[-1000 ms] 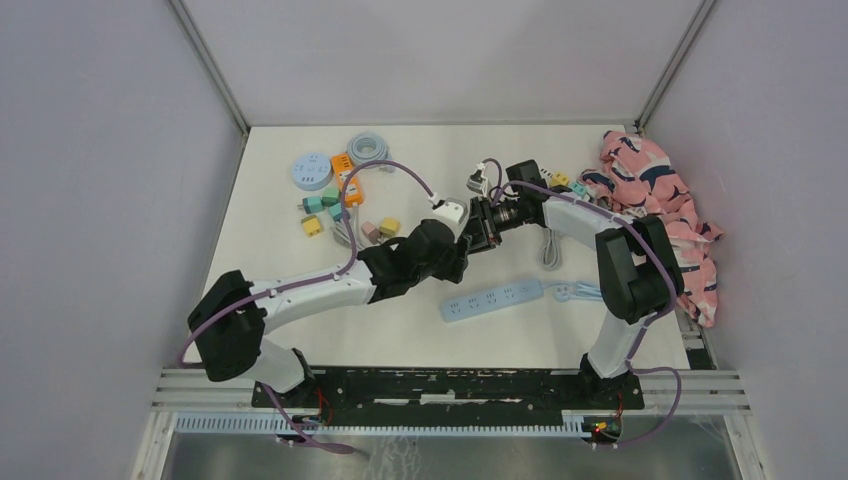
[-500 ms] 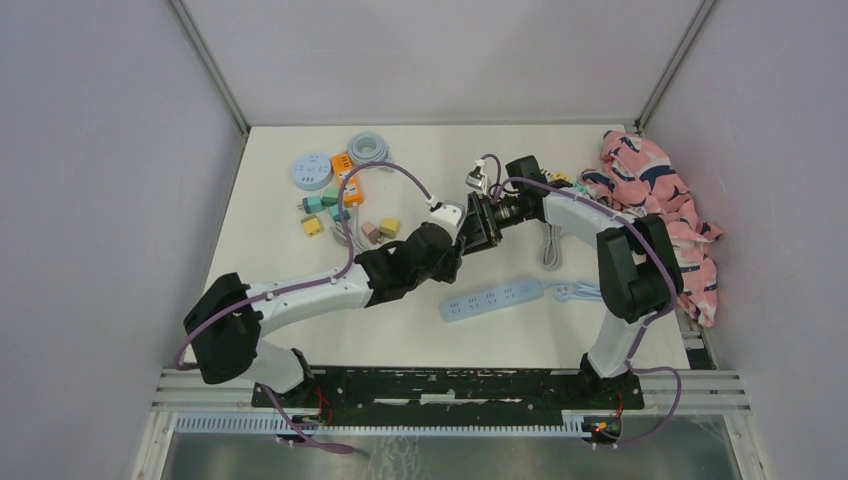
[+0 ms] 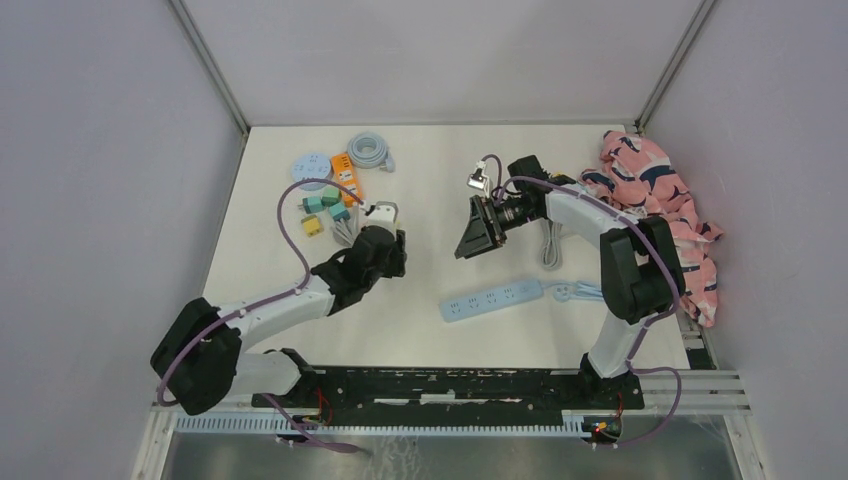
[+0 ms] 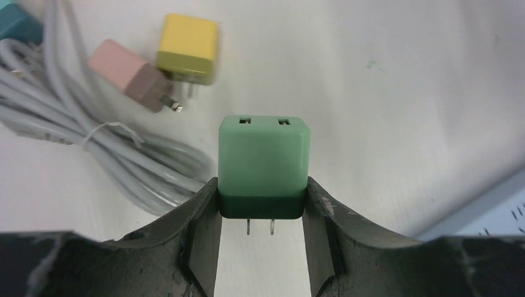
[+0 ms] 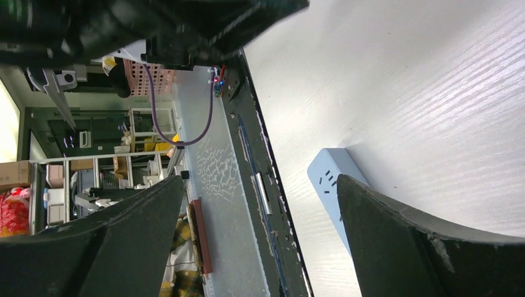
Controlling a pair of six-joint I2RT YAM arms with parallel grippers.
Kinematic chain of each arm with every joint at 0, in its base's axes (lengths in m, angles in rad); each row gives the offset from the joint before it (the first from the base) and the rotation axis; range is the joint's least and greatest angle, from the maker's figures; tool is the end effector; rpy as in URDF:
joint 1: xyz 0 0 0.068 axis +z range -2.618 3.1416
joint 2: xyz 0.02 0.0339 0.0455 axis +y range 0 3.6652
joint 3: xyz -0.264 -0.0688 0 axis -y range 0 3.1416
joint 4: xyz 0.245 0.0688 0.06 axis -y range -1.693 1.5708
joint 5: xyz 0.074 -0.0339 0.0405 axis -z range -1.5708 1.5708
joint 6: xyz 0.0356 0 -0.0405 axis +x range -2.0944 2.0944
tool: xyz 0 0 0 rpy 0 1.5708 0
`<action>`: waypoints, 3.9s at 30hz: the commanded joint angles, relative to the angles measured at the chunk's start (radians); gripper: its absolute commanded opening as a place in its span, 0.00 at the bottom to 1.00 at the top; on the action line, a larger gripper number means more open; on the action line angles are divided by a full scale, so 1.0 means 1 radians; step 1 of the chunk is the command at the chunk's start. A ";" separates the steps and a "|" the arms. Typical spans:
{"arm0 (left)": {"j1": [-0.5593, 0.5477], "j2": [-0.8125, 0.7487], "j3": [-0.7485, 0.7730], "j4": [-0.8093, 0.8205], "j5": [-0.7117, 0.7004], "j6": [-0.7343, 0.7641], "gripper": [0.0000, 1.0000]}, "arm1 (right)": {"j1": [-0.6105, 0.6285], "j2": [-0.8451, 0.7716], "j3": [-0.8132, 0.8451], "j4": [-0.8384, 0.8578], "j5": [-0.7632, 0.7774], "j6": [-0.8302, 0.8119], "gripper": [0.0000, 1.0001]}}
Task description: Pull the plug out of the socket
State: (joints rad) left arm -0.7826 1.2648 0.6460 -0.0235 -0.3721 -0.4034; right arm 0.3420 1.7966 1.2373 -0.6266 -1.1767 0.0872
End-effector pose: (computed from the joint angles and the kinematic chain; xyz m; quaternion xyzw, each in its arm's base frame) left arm 0.1940 -0.1746 0.2078 0.0843 0.8786 -0.1087 0.4573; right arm 0.3201 0.1489 0.2104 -0.2090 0.7964 0.5661 0.0394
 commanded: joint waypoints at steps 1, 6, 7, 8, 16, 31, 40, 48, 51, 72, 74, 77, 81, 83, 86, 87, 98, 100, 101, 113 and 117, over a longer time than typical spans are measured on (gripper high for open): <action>0.159 -0.046 -0.045 0.148 0.105 -0.087 0.03 | -0.010 -0.043 0.048 -0.023 -0.018 -0.044 1.00; 0.280 0.007 -0.024 0.147 0.081 -0.137 0.03 | -0.012 -0.042 0.051 -0.034 -0.019 -0.050 1.00; 0.296 0.026 -0.011 0.140 0.064 -0.150 0.03 | -0.011 -0.042 0.051 -0.035 -0.019 -0.050 1.00; 0.317 0.046 0.004 0.133 0.053 -0.157 0.03 | -0.012 -0.042 0.051 -0.036 -0.019 -0.051 1.00; 0.420 0.244 0.158 0.040 0.013 -0.223 0.05 | -0.016 -0.043 0.054 -0.045 -0.019 -0.058 1.00; 0.550 0.452 0.302 -0.038 0.053 -0.285 0.30 | -0.021 -0.030 0.062 -0.074 -0.020 -0.079 1.00; 0.566 0.458 0.317 -0.052 0.080 -0.296 0.74 | -0.023 -0.030 0.067 -0.084 -0.020 -0.085 1.00; 0.569 0.387 0.314 -0.071 0.103 -0.296 0.91 | -0.024 -0.038 0.072 -0.101 -0.010 -0.102 1.00; 0.570 0.340 0.304 -0.076 0.154 -0.299 0.93 | -0.025 -0.044 0.078 -0.123 -0.004 -0.126 1.00; 0.565 -0.104 -0.129 0.494 0.833 -0.330 0.99 | -0.024 -0.140 0.098 -0.200 0.023 -0.277 1.00; 0.558 -0.105 -0.165 0.571 0.899 -0.359 0.99 | -0.026 -0.149 0.101 -0.209 0.030 -0.287 1.00; 0.520 -0.106 -0.205 0.663 0.948 -0.374 0.99 | -0.026 -0.156 0.102 -0.213 0.035 -0.292 1.00; 0.396 -0.114 -0.227 0.714 0.943 -0.308 0.99 | -0.031 -0.156 0.109 -0.223 0.042 -0.296 1.00; 0.323 -0.125 -0.243 0.727 0.917 -0.244 0.99 | -0.038 -0.157 0.117 -0.236 0.045 -0.304 1.00; 0.217 -0.145 -0.273 0.747 0.865 -0.151 0.99 | -0.056 -0.158 0.123 -0.248 0.049 -0.309 1.00; 0.185 -0.152 -0.282 0.748 0.845 -0.120 0.99 | -0.062 -0.161 0.124 -0.249 0.049 -0.310 1.00; 0.026 -0.385 -0.497 0.901 0.622 0.071 0.99 | -0.119 -0.189 0.116 -0.239 0.037 -0.300 1.00; 0.025 -0.422 -0.509 0.862 0.562 0.079 0.99 | -0.120 -0.190 0.114 -0.234 0.035 -0.298 1.00; 0.026 -0.432 -0.509 0.847 0.562 0.098 0.99 | -0.120 -0.192 0.112 -0.234 0.036 -0.297 1.00; 0.003 -0.157 -0.479 1.051 0.796 0.165 0.99 | -0.124 -0.192 0.111 -0.230 0.038 -0.296 1.00; -0.086 -0.075 -0.419 0.993 0.735 0.369 0.99 | -0.131 -0.191 0.109 -0.228 0.038 -0.296 1.00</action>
State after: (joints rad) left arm -0.7963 1.1343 0.1478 0.9154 0.3698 -0.2600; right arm 0.2211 1.6409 1.3201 -0.8772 -1.1198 -0.1993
